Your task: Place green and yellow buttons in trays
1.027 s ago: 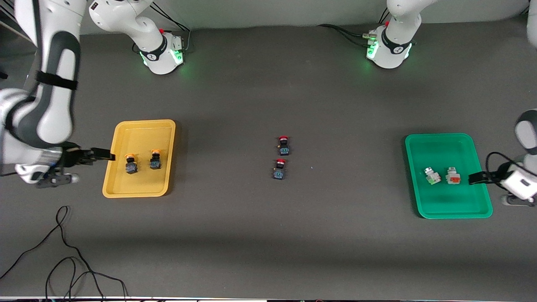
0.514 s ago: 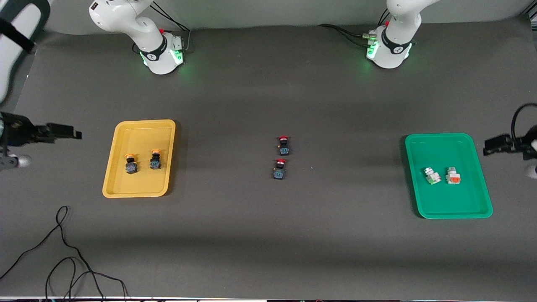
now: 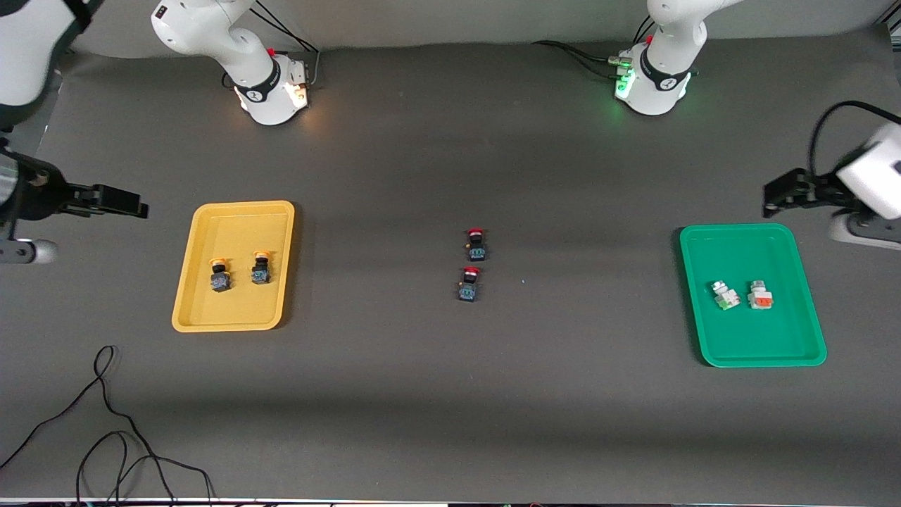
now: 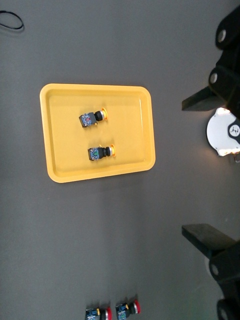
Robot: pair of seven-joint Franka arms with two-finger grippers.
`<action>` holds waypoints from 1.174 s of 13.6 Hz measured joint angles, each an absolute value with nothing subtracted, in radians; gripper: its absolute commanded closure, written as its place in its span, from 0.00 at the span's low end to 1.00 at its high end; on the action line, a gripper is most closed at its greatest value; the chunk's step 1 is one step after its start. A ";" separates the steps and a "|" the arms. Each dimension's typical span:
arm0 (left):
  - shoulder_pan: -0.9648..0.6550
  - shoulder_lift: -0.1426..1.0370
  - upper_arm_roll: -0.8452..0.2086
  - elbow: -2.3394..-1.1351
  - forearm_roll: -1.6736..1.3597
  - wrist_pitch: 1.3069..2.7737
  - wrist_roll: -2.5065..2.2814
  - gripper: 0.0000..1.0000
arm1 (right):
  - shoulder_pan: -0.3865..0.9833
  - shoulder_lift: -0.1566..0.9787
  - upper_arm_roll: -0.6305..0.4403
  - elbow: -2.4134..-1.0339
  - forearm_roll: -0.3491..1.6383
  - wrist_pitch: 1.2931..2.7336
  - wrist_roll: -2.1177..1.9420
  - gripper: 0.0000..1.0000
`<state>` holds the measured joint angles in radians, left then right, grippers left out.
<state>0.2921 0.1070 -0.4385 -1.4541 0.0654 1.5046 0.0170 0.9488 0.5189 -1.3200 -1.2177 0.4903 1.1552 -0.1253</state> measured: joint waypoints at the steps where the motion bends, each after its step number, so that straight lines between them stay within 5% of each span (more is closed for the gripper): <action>1: 0.176 0.099 -0.348 -1.455 0.065 1.505 -0.017 0.01 | 0.953 0.524 -1.318 -1.217 0.490 1.155 -0.108 0.00; 4: 0.019 0.087 -0.200 -1.460 0.051 1.508 -0.047 0.01 | 0.941 0.526 -1.310 -1.217 0.488 1.155 -0.100 0.00; 6: 0.015 0.073 -0.162 -1.491 0.035 1.539 -0.051 0.01 | 0.859 0.513 -1.215 -1.209 0.463 1.156 -0.100 0.00; 16: 0.018 0.034 -0.097 -1.568 0.024 1.585 -0.065 0.01 | 0.219 0.294 -0.264 -1.174 0.063 1.167 -0.009 0.00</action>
<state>0.0185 0.0337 -0.0972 -1.5679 0.0243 1.5849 -0.0652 0.2187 0.2941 -0.2635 -1.1736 0.0628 1.1668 -0.0090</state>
